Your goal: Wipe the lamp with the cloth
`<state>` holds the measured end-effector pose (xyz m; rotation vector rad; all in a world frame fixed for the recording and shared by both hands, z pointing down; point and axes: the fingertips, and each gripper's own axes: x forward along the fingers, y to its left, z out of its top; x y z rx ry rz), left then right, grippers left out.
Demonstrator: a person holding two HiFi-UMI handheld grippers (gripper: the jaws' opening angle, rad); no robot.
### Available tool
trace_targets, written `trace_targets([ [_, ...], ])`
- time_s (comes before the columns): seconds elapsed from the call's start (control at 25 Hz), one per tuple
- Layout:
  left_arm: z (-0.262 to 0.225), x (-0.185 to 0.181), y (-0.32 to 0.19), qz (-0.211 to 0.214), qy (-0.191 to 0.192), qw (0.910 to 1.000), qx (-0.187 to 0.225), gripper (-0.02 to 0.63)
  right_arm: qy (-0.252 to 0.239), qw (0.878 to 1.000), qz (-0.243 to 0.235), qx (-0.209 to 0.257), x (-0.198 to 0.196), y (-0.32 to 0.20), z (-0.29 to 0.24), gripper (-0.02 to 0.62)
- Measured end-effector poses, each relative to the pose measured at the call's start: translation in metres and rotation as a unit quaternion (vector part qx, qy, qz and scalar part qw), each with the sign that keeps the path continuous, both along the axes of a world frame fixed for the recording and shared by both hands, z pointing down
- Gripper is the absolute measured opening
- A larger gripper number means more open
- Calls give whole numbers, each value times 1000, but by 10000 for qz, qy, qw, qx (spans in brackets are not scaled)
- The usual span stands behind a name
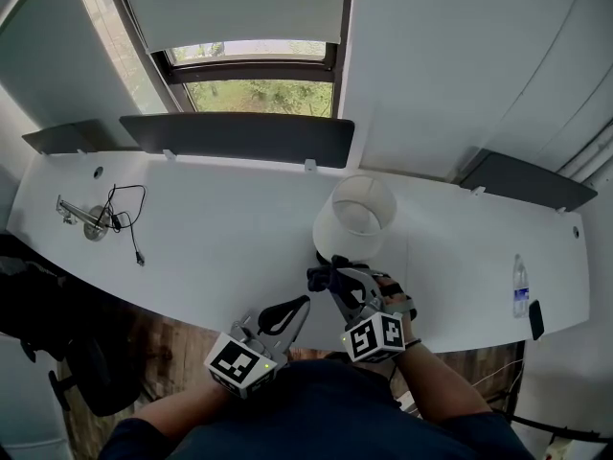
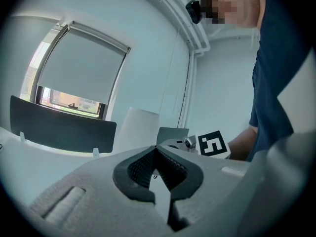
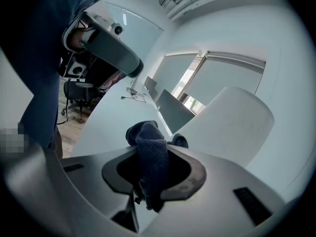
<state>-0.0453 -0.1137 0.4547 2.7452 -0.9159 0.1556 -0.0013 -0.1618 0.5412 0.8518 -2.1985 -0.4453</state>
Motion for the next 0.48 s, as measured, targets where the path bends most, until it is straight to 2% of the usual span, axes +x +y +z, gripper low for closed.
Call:
trace_targets([
  [0.24, -6, 7, 0, 24, 78, 9999, 88, 6, -172, 9998, -30, 44, 4, 7, -25, 101],
  [0.48, -17, 20, 6, 251, 147, 9992, 288, 6, -288, 9979, -38, 579, 12, 15, -89, 101],
])
